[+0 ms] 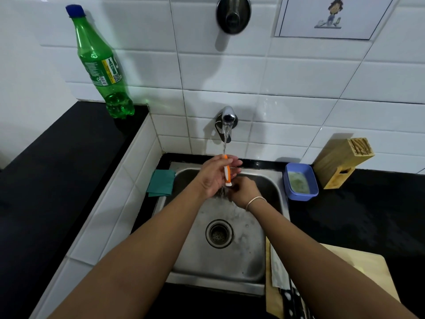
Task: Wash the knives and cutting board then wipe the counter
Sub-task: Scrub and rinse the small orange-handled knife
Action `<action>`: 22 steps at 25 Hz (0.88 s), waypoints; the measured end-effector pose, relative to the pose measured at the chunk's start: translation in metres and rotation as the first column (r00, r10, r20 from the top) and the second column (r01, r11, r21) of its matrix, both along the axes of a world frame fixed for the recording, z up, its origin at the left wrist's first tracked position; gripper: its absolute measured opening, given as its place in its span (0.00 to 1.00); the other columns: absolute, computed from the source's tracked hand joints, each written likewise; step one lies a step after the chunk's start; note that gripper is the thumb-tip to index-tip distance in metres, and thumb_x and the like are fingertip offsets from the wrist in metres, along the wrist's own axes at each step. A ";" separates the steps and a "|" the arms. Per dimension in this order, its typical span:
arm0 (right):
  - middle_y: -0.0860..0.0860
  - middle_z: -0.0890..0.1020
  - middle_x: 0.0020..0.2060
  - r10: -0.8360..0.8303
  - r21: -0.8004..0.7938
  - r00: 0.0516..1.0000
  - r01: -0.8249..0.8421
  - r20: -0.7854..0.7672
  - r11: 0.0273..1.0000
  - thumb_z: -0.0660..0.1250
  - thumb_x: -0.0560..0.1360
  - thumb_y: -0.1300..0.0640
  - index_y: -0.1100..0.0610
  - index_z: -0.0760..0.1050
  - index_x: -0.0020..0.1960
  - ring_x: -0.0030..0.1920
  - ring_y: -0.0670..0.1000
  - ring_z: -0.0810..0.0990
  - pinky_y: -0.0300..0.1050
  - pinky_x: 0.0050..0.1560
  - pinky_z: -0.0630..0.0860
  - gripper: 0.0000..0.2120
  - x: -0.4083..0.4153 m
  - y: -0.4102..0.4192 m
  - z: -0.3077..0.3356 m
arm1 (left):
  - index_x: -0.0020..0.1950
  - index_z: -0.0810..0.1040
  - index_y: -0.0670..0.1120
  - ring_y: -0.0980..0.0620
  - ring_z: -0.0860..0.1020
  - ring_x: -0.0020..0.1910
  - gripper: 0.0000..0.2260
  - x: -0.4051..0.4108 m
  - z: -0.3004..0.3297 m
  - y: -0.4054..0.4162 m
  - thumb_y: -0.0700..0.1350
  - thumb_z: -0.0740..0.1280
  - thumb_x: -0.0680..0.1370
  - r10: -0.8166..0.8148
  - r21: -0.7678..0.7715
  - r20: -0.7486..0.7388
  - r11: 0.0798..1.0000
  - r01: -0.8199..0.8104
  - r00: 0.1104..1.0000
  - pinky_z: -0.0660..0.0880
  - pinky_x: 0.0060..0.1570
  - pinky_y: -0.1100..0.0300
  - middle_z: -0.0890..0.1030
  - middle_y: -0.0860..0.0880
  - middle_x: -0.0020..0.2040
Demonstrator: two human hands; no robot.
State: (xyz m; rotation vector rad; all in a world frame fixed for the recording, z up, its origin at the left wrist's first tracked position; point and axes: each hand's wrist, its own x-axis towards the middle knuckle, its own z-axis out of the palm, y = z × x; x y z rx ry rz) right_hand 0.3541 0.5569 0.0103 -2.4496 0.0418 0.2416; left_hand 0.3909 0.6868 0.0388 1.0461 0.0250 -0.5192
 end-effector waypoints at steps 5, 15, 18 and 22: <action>0.54 0.83 0.38 0.001 0.270 0.999 0.013 -0.052 0.963 0.70 0.74 0.59 0.53 0.78 0.41 0.42 0.54 0.81 0.50 0.45 0.78 0.03 0.008 0.007 0.004 | 0.53 0.83 0.40 0.40 0.81 0.55 0.07 0.001 0.006 0.016 0.37 0.66 0.78 -0.187 -0.009 0.184 0.981 0.191 0.965 0.77 0.59 0.48 0.82 0.37 0.56; 0.56 0.83 0.34 0.103 0.662 0.994 -0.053 -0.037 0.748 0.64 0.81 0.61 0.60 0.79 0.43 0.34 0.51 0.78 0.45 0.40 0.75 0.09 -0.001 0.014 0.000 | 0.54 0.77 0.43 0.46 0.82 0.42 0.06 0.003 0.017 0.020 0.38 0.61 0.83 0.149 -0.084 0.123 0.987 -0.139 0.981 0.79 0.47 0.54 0.83 0.41 0.47; 0.51 0.78 0.27 -0.002 0.714 0.999 0.030 -0.040 0.700 0.60 0.83 0.54 0.59 0.76 0.42 0.26 0.49 0.74 0.41 0.30 0.73 0.14 0.003 0.023 0.016 | 0.55 0.77 0.42 0.44 0.83 0.41 0.05 0.018 0.027 0.014 0.38 0.62 0.83 0.319 0.009 0.109 0.947 -0.321 0.942 0.82 0.44 0.53 0.83 0.39 0.46; 0.51 0.76 0.29 -0.015 0.745 0.998 0.051 -0.055 0.666 0.56 0.84 0.59 0.63 0.74 0.51 0.27 0.49 0.75 0.39 0.29 0.72 0.10 0.010 0.031 0.031 | 0.60 0.77 0.41 0.42 0.83 0.43 0.08 0.032 0.034 0.012 0.37 0.65 0.82 0.402 0.027 0.060 0.914 -0.405 0.913 0.82 0.50 0.46 0.83 0.39 0.43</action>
